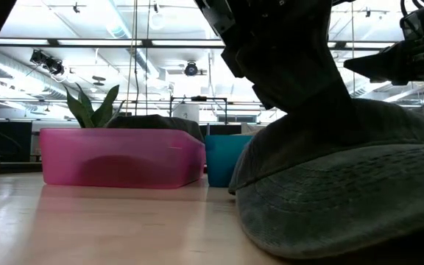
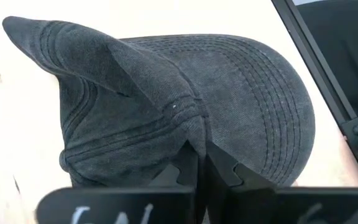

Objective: Pick & Place hat
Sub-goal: Put the black cap into the red bin

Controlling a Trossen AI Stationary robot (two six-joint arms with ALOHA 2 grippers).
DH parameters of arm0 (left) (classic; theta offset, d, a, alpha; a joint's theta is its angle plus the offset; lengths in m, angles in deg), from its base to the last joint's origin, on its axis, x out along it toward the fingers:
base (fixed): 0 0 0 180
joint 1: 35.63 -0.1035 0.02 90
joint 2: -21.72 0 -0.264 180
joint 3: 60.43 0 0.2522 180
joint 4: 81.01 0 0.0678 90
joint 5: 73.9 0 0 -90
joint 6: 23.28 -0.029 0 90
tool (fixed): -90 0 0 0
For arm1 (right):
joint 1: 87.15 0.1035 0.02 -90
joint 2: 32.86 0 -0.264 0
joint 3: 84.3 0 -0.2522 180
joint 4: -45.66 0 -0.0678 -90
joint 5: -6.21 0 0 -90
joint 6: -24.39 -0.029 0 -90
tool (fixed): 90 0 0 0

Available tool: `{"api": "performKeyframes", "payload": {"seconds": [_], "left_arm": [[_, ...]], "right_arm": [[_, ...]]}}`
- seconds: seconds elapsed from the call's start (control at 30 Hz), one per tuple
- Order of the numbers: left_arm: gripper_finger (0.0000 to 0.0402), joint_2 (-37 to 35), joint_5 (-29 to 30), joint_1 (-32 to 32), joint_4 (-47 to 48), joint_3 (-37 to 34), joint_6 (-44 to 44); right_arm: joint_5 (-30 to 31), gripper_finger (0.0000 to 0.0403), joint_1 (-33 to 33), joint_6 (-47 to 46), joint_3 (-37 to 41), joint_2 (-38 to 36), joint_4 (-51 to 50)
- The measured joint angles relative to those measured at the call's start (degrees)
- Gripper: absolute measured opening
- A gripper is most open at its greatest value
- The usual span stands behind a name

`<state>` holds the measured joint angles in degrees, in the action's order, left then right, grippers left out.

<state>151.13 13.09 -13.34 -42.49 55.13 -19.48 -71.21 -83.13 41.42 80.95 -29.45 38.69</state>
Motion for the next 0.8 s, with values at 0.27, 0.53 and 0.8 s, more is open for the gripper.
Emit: {"api": "performKeyframes", "payload": {"seconds": [0.27, 0.53, 0.8], "left_arm": [[0.0006, -0.30, 0.00, 0.01, 0.45, 0.00, -0.03], [0.0004, -1.17, -1.60, 0.01, 3.42, 0.05, -0.13], [0.0003, -2.04, -0.34, 0.89, 9.07, 3.75, -0.71]], "right_arm": [[0.00, 0.0013, 0.00, 0.00, 0.00, 0.01, -0.02], [0.00, 0.0013, -0.01, 0.00, 0.00, 0.01, -0.02], [0.02, 0.0013, 0.01, 0.00, 0.00, 0.01, -0.02]]}}
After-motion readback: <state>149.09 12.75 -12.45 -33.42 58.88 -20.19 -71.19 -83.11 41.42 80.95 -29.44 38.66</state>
